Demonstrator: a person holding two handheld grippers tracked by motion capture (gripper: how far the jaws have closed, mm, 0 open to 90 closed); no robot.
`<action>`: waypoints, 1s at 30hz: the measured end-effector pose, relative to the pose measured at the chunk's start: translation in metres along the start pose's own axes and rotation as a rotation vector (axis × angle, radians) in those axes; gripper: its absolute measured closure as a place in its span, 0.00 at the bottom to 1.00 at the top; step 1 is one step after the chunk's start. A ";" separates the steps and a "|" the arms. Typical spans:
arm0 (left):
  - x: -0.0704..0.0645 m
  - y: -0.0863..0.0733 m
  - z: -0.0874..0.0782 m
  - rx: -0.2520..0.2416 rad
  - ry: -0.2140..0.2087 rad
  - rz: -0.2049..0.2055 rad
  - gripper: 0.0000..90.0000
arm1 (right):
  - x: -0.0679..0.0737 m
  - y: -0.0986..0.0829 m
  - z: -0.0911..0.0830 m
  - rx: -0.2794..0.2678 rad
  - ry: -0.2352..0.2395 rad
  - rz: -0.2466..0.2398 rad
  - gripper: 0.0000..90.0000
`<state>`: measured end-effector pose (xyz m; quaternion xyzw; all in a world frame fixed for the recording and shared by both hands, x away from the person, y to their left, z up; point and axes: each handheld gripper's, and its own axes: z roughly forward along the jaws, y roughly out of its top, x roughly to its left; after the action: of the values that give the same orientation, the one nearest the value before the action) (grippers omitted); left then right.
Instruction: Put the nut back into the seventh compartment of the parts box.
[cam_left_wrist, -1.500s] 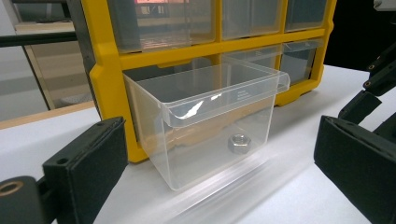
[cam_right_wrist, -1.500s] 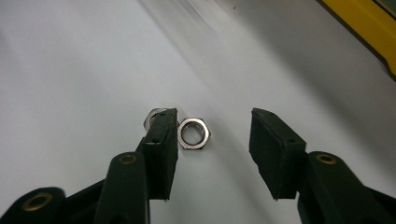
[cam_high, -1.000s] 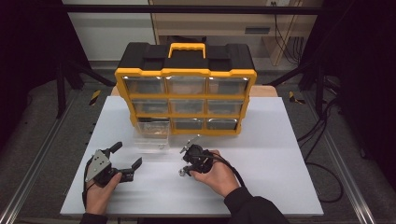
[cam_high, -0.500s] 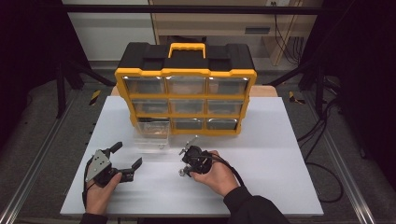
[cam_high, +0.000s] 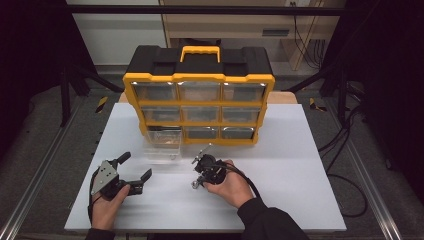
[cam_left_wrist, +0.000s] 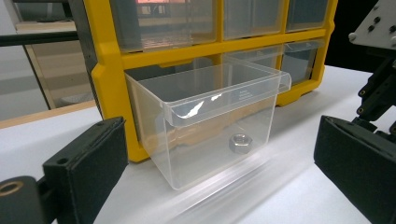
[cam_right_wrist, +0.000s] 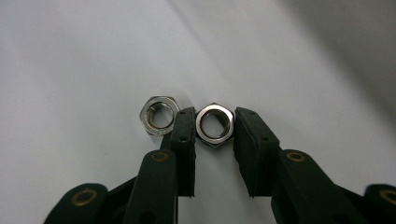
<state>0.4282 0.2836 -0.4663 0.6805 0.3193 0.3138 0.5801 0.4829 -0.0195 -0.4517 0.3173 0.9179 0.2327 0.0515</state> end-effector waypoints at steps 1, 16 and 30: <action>0.000 0.000 0.000 0.000 0.000 0.000 0.03 | -0.001 0.000 0.001 0.001 -0.003 0.003 0.77; 0.000 0.000 0.000 0.000 0.001 -0.001 0.03 | -0.005 0.001 0.003 -0.008 -0.006 0.004 0.78; 0.001 0.000 0.000 0.001 0.002 0.000 0.03 | -0.009 0.002 -0.011 -0.116 -0.021 -0.013 0.78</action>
<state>0.4285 0.2841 -0.4664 0.6803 0.3202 0.3143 0.5796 0.4883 -0.0276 -0.4414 0.3103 0.9042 0.2820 0.0810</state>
